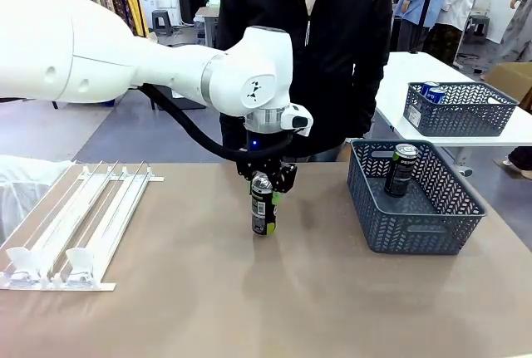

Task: Retrieve and store the cans from the dispenser.
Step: Pick up one can from the Automatic Can Dispenser and place it in the middle of the table.

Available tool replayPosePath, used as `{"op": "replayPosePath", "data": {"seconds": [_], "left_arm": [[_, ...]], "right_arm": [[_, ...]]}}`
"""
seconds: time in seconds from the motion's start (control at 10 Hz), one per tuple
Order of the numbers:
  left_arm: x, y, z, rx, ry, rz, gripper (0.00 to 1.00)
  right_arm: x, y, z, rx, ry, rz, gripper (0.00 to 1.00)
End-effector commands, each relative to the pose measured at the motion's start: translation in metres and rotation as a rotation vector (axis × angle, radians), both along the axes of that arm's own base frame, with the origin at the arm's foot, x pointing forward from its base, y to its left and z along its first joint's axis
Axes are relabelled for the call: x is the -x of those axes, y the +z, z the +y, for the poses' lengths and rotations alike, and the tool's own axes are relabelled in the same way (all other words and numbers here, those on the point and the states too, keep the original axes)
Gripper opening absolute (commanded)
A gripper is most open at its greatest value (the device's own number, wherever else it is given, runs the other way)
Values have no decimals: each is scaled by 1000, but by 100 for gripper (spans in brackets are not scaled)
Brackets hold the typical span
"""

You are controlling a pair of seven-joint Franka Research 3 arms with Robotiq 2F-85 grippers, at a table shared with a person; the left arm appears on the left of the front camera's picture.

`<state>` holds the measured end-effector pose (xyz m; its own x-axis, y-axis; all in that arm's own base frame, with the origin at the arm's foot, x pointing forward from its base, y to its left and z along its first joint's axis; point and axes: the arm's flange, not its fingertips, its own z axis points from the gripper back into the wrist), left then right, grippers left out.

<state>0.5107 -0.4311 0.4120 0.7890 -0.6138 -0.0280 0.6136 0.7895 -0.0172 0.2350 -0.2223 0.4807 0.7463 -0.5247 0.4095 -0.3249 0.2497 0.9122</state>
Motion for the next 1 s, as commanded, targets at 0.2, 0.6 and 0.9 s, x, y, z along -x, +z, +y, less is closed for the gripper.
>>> {"op": "replayPosePath", "data": {"seconds": [0.2,0.6,0.9], "left_arm": [[1,7,-2,-3,25,3,100],[1,13,4,13,47,-14,100],[25,45,29,57,131,16,100]], "right_arm": [[-3,3,1,-17,-10,-25,100],[-3,3,1,-17,-10,-25,100],[-3,3,1,-17,-10,-25,100]]}}
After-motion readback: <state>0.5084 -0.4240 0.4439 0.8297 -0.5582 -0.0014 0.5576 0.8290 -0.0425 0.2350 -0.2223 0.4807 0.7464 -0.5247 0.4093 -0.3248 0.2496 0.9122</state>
